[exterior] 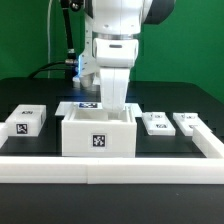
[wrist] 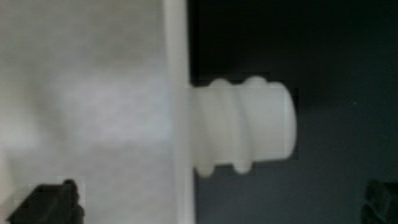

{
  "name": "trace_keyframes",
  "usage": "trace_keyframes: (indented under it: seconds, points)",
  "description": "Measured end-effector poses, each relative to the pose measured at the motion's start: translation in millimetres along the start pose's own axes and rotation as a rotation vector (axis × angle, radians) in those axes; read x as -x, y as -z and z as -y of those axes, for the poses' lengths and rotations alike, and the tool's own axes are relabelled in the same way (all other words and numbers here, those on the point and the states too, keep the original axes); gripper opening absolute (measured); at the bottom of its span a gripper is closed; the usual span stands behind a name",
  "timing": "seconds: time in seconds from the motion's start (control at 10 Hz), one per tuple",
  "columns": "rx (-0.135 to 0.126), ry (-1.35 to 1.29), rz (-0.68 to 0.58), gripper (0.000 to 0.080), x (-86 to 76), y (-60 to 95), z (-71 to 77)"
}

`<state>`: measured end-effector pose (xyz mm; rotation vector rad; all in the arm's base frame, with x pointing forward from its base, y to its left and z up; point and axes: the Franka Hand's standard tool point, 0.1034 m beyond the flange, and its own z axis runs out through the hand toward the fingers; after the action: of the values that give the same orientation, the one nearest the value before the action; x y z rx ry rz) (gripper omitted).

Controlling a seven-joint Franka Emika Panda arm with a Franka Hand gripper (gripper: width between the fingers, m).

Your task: Assemble cabinet

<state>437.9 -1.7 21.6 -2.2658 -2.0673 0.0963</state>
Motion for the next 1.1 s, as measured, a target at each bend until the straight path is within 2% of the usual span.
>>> trace_keyframes:
  seconds: [0.2,0.3,0.4,0.5,0.6,0.7,0.8,0.9,1.0,1.1]
  points:
    - [0.010,-0.014,-0.002,0.0798,-0.7,-0.5,-1.3]
    - [0.010,-0.015,-0.002,0.0703,-0.3,-0.7,-1.1]
    - [0.010,-0.015,-0.002,0.0703,-0.3,-0.7,-1.1]
    - [0.010,-0.015,-0.002,0.0519,-0.3,-0.7,-1.1]
    - [0.010,-0.015,-0.002,0.0383,-0.2,-0.7,-1.1]
    - [0.010,-0.015,-0.002,0.0383,-0.2,-0.7,-1.1]
    - [0.010,-0.015,-0.002,0.0202,-0.2,-0.7,-1.2]
    - [0.010,-0.015,-0.002,0.0076,-0.2,-0.7,-1.2]
    - [0.014,-0.015,-0.002,0.0076,-0.2,0.2,-2.5]
    - [0.018,-0.015,-0.003,0.0040,-0.3,0.6,-3.3]
